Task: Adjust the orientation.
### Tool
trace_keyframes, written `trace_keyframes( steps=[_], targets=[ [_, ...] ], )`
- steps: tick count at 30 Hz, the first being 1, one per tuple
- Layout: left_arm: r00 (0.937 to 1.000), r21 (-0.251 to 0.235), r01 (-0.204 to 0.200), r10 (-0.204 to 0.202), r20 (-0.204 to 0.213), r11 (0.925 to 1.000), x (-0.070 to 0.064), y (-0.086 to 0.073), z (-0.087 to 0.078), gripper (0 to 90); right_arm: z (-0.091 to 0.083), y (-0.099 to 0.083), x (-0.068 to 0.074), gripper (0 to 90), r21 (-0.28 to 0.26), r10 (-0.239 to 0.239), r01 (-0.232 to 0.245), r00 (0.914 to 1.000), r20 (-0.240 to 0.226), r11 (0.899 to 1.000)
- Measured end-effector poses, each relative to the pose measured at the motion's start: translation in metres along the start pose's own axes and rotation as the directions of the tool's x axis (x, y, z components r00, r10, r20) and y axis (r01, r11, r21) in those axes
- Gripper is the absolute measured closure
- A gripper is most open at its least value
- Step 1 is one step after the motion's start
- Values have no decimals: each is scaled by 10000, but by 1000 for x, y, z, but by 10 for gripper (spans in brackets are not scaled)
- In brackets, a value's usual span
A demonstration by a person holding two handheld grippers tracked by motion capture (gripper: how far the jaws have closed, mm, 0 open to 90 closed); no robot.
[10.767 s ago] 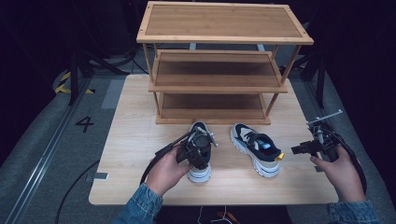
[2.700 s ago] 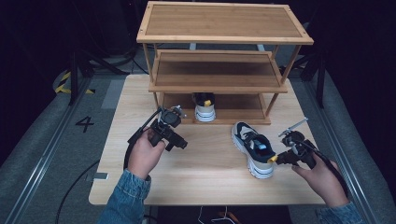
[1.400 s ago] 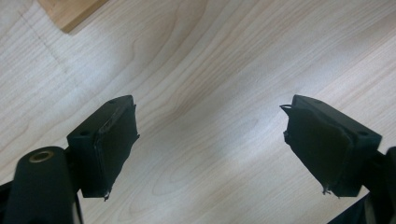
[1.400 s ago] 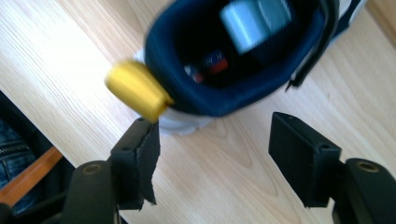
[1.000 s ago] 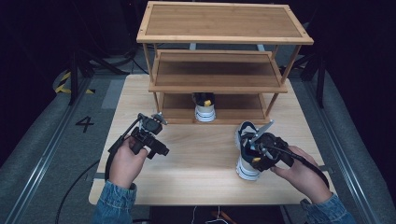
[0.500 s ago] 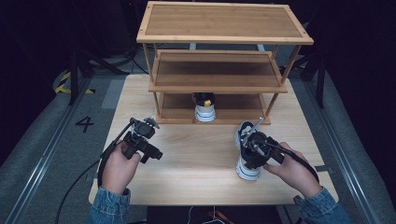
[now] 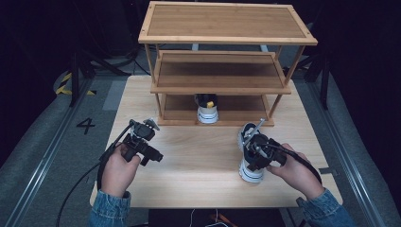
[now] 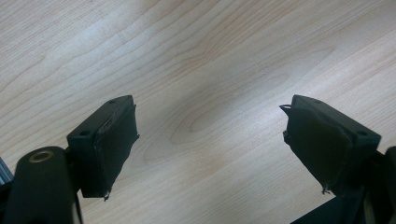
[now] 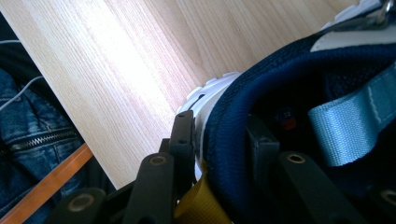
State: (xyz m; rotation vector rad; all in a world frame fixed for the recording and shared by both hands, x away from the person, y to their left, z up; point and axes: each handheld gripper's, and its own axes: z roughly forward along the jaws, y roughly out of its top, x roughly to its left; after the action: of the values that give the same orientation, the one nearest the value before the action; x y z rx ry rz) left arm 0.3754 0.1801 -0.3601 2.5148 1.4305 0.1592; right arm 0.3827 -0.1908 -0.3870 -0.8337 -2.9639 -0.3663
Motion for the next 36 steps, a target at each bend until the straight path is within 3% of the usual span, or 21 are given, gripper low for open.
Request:
trace_keyframes(
  steps=[9, 14, 19, 23, 26, 32, 35, 36],
  targets=[
    [9999, -138, 72, -73, -82, 9999, 5, -5, -5, 169, -18, 13, 0, 691, -77, -922, 925, 9950, 372, 9957],
    [9998, -145, 206, -206, -33, 9997, 9, -8, -6, 170, -31, 27, -6, 688, -185, -1328, 1347, 9880, 785, 9907],
    [9996, -198, 259, -262, -132, 9995, 8, -12, -6, 169, -36, 42, -22, 680, -511, -1464, 1510, 9856, 844, 9872],
    [9997, 14, 63, -62, -231, 10000, 9, -17, -2, 170, -33, 55, -33, 674, -324, -1650, 1685, 9820, 919, 9852],
    [9992, 271, 156, -146, -381, 9995, 9, -20, 1, 170, -28, 66, -41, 669, -246, -1882, 1915, 9771, 995, 9812],
    [9985, 314, 461, -451, -297, 9984, 14, -27, 2, 171, -14, 90, -57, 656, -103, -2373, 2393, 9670, 928, 9709],
    [9983, 351, 539, -530, -261, 9979, 15, -29, 1, 169, -6, 102, -62, 652, 39, -2697, 2711, 9561, 1151, 9626],
    [9985, 381, 514, -507, -188, 9980, 16, -30, 1, 170, -5, 105, -64, 650, -10, -2696, 2714, 9563, 1130, 9625]
  ],
)
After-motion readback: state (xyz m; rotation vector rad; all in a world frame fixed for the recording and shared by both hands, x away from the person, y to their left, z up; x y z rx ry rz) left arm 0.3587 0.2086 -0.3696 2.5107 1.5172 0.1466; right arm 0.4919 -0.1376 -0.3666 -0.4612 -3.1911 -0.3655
